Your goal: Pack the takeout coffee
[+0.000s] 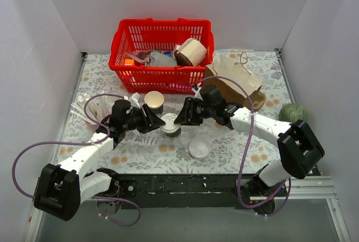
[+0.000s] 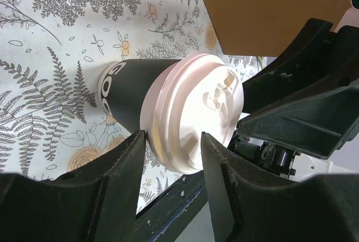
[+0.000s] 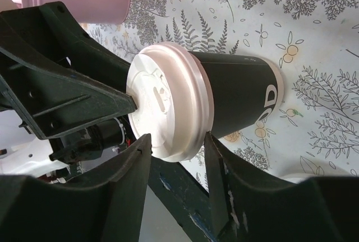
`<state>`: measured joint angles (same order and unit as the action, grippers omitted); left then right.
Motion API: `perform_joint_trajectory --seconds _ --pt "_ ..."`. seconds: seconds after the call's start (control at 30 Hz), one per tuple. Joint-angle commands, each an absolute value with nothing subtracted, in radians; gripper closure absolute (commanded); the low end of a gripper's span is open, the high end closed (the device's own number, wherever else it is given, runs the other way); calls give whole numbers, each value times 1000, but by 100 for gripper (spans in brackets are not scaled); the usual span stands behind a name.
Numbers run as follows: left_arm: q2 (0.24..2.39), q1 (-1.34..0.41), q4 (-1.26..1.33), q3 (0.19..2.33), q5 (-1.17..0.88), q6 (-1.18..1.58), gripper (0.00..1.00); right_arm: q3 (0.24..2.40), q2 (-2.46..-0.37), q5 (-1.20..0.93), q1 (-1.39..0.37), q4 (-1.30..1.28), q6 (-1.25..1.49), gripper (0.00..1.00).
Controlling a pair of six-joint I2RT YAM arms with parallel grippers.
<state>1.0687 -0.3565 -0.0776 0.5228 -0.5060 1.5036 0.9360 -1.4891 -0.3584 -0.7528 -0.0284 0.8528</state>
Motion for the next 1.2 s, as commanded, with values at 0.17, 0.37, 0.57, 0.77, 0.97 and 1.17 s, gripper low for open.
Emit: perform_joint_trajectory --seconds 0.17,0.37,0.57,0.77,0.97,1.17 --pt "1071 -359 -66 546 -520 1499 58 1022 -1506 -325 -750 -127 796 58" --pt "1071 -359 -66 551 -525 1503 58 1046 -1519 -267 -750 -190 761 70" --pt "1063 -359 -66 561 -535 1503 56 1068 -1532 -239 -750 -235 718 73" --pt "1068 -359 -66 571 -531 1505 50 1060 -1509 -259 -750 -207 712 72" --pt "1066 -359 -64 575 -528 1509 48 1063 -1494 -279 -750 -204 730 55" --pt "1072 -357 -64 581 -523 1509 48 1046 -1468 -268 -750 -163 744 50"
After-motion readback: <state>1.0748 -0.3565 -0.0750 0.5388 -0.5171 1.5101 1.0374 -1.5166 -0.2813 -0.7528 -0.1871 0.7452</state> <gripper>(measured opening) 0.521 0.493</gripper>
